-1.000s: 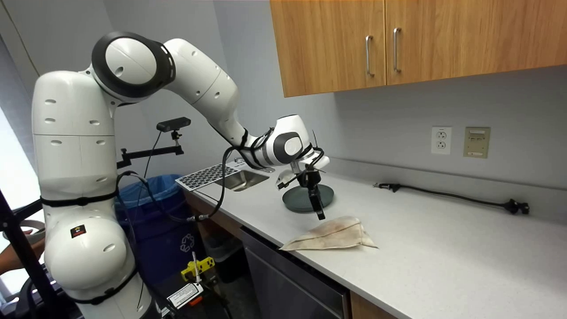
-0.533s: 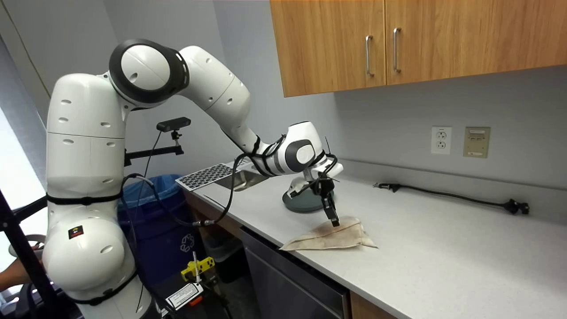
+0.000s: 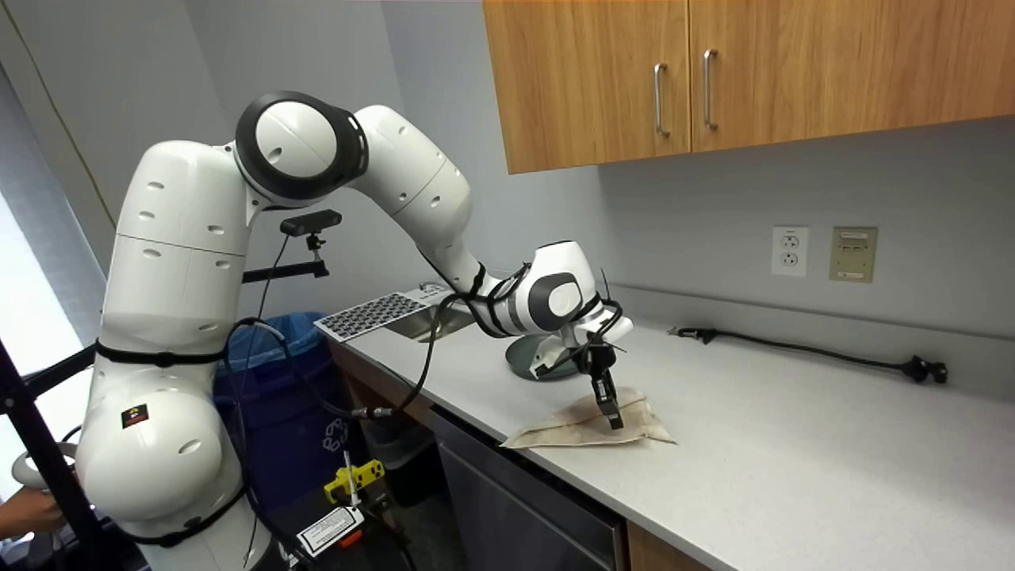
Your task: Unfold the towel
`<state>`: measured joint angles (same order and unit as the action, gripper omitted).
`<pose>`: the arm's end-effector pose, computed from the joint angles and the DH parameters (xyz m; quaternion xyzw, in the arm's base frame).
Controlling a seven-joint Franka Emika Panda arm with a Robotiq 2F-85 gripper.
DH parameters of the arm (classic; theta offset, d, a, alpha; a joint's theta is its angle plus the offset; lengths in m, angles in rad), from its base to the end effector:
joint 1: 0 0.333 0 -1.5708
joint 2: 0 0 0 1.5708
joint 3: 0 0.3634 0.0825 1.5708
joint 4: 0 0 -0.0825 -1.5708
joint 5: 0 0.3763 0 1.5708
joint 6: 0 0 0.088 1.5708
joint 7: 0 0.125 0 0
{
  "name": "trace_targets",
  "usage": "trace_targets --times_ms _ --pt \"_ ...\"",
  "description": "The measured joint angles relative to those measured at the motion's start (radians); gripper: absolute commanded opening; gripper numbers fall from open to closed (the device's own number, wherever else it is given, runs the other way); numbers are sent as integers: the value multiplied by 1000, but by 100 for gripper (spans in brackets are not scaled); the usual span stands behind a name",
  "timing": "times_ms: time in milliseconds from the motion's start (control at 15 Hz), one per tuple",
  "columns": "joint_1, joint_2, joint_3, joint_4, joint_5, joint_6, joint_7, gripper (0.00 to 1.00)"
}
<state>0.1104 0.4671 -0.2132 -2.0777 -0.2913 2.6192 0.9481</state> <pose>0.6121 -0.0541 0.2426 0.9177 -0.3756 0.0845 0.0982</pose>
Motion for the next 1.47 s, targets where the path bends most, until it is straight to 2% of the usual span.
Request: trace_targets --times_ms 1067,1267,1467 --pt "1 102 -21 59 25 1 0 0" --pt "1 104 -42 57 25 -1 3 0" --pt "8 111 -91 56 22 -18 28 0"
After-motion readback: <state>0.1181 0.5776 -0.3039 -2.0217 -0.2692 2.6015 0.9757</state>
